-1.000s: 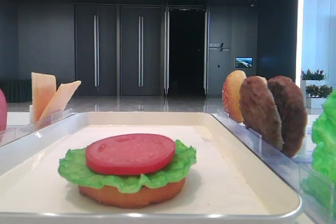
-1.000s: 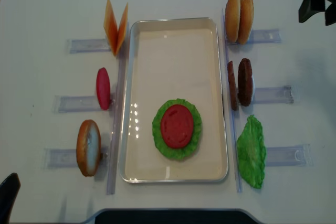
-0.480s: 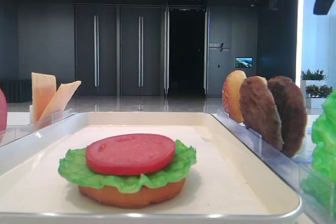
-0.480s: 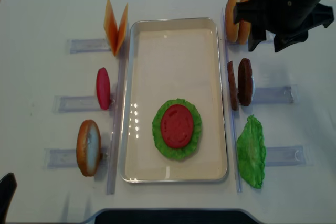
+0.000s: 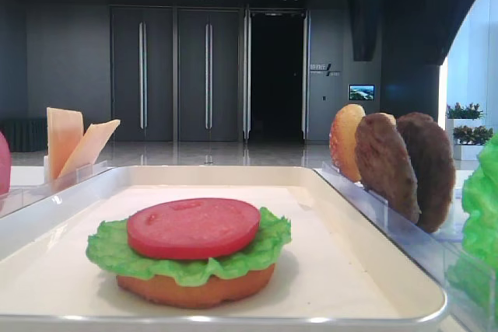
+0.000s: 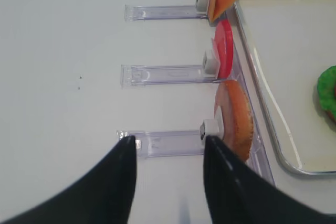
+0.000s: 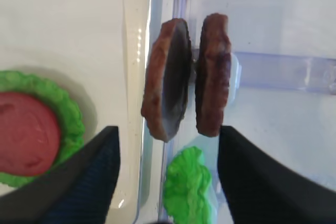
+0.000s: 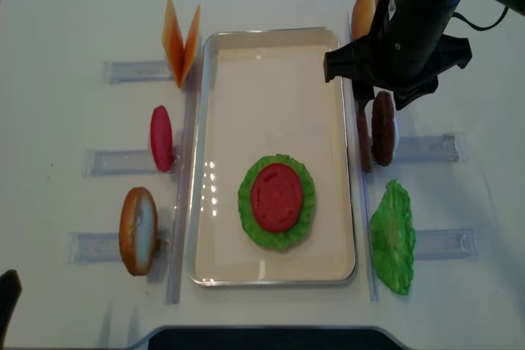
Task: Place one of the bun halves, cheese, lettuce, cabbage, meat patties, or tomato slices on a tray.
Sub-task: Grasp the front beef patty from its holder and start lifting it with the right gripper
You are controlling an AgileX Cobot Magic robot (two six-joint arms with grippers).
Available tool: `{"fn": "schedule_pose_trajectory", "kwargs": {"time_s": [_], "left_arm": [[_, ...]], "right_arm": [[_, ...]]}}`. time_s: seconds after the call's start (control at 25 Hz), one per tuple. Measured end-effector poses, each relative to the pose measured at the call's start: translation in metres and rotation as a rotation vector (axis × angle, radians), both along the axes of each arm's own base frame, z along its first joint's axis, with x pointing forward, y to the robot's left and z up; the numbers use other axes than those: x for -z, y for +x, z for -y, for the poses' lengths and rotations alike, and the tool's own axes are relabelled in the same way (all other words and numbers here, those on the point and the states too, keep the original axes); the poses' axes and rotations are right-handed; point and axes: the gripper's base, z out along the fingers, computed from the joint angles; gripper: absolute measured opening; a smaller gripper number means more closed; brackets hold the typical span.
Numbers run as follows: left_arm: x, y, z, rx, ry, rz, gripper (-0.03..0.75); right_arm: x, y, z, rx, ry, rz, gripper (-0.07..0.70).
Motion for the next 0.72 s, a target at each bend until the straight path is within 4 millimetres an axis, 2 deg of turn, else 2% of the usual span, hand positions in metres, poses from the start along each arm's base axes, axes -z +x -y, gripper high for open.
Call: {"fn": "schedule_pose_trajectory", "kwargs": {"time_s": [0.16,0.48,0.72], "left_arm": [[0.0,0.0,0.0,0.0,0.0,0.0,0.302],[0.0,0.0,0.0,0.0,0.0,0.0,0.256],[0.0,0.0,0.0,0.0,0.0,0.0,0.232]], "right_arm": [[0.002,0.004,-0.002,0.02,0.02,0.024,0.423],[0.033,0.015,-0.013,0.033,0.01,-0.042,0.423],[0.044,0.02,-0.016,0.034,0.002,-0.055,0.423]]}}
